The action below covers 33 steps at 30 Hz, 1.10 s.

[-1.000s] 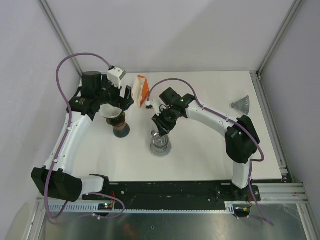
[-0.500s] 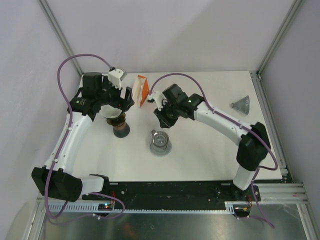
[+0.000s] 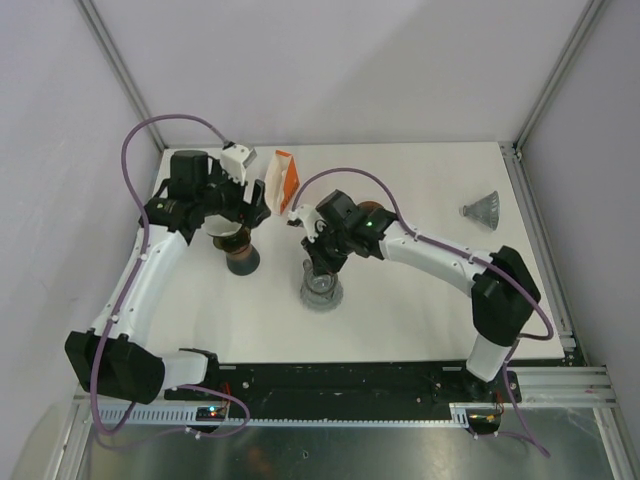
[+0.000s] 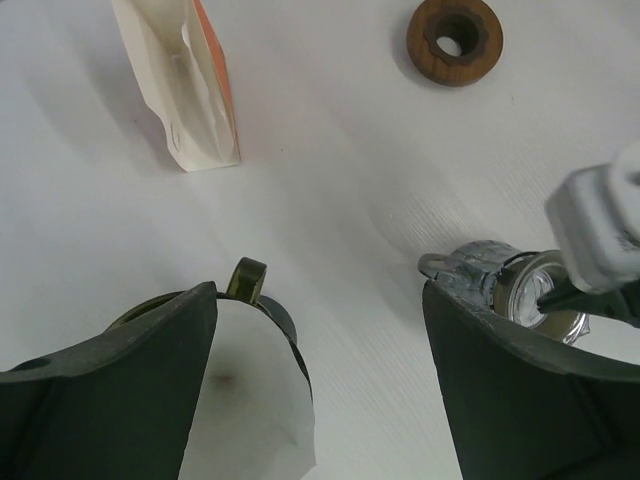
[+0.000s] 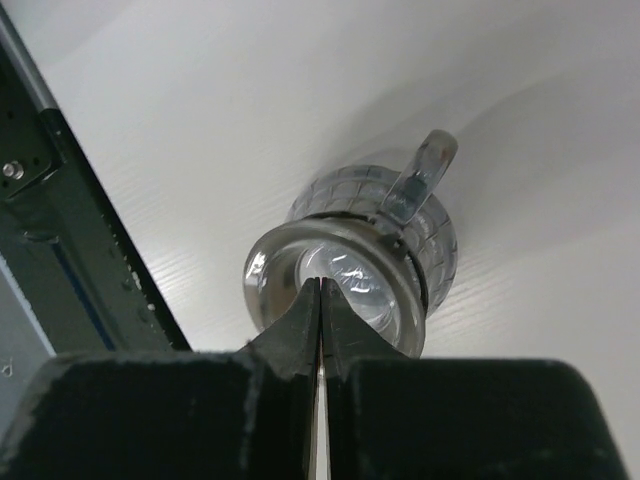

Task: Place the coffee filter in the dripper

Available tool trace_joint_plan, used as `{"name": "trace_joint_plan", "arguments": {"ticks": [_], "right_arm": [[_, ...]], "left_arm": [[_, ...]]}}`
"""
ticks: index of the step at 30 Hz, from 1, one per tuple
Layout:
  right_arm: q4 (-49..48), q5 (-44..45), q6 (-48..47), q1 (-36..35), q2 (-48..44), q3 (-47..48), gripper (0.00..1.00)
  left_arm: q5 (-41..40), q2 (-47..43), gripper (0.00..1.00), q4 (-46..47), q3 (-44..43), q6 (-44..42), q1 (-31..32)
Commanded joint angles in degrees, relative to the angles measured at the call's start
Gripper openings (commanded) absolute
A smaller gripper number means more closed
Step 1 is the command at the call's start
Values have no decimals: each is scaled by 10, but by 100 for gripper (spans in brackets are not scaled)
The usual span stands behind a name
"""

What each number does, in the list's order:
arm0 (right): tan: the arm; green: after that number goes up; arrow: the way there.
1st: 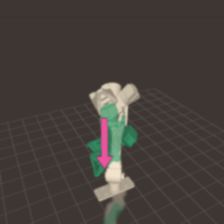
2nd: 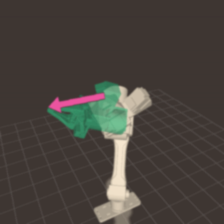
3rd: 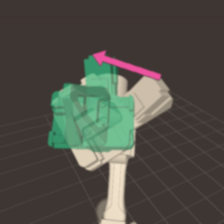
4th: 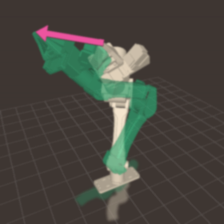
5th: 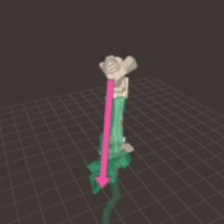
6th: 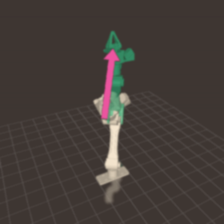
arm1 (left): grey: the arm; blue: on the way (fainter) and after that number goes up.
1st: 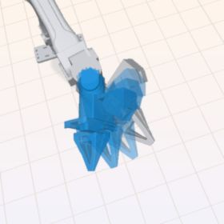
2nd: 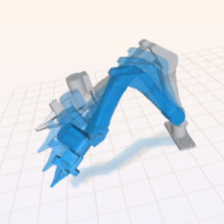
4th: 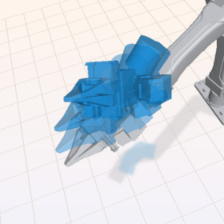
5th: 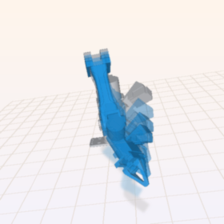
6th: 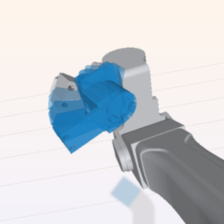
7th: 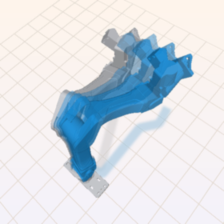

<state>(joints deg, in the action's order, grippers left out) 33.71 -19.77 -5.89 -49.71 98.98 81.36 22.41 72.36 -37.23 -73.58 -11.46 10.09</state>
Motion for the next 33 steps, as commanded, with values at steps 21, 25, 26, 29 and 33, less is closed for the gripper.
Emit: {"name": "trace_joint_plan", "arguments": {"ticks": [21,25,26,29,33], "right_arm": [[-49,-24,52,5,28,-23,1],[-68,-34,51,3,-25,-23,10],[-69,-33,51,3,-35,-23,12],[-64,-23,51,7,-61,-23,20],[-50,-2,48,13,-79,-26,32]], "left_arm": [[87,63,60,18,42,51,92],[80,65,61,23,43,54,95],[80,64,61,24,45,54,94],[84,63,61,27,55,54,96],[101,56,61,32,62,54,98]]}}
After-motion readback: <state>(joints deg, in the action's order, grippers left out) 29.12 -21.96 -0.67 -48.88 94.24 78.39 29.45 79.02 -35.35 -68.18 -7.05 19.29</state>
